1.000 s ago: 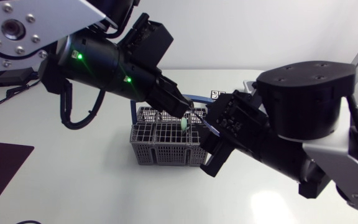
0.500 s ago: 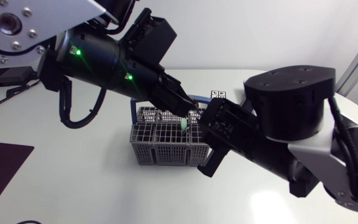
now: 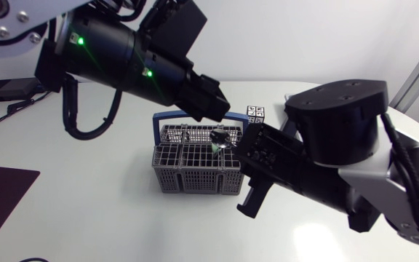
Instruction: Transfer all utensils from the basket to the drawer tray.
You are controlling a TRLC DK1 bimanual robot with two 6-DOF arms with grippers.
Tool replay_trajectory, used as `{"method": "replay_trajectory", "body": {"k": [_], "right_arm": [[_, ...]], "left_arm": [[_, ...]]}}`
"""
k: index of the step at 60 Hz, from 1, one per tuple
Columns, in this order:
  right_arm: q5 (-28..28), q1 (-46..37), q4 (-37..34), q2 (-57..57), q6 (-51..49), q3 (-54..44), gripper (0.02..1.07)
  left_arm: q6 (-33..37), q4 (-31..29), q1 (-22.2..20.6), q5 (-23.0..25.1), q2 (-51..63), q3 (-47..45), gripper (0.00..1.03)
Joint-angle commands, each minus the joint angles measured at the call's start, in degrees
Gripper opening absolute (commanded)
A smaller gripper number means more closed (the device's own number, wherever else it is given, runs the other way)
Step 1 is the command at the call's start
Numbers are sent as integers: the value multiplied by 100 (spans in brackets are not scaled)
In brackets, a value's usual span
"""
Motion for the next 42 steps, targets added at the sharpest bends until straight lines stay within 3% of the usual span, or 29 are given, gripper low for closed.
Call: {"method": "replay_trajectory", "body": {"k": [1,4,9,18,28,42], "right_arm": [[-145,-109,-188,-215,34,29,9],[-347,-258,-328,-346,34,-6,9],[-769,-671,-583,-601,7,-59,9],[-2281,-2174,-1348,-1041,-388,-41,9],[-3898,-4239,-2130,-891,-1548,47,9],[-4847,-6261,-2763,5,-3447,240,9]], "left_arm": [[-140,80,88,92,-47,247,42],[-96,142,132,92,-108,256,48],[-70,151,273,83,-143,308,49],[115,80,554,83,-117,221,51],[457,10,528,-225,-91,-113,54],[888,160,378,-559,-82,-570,57]]}}
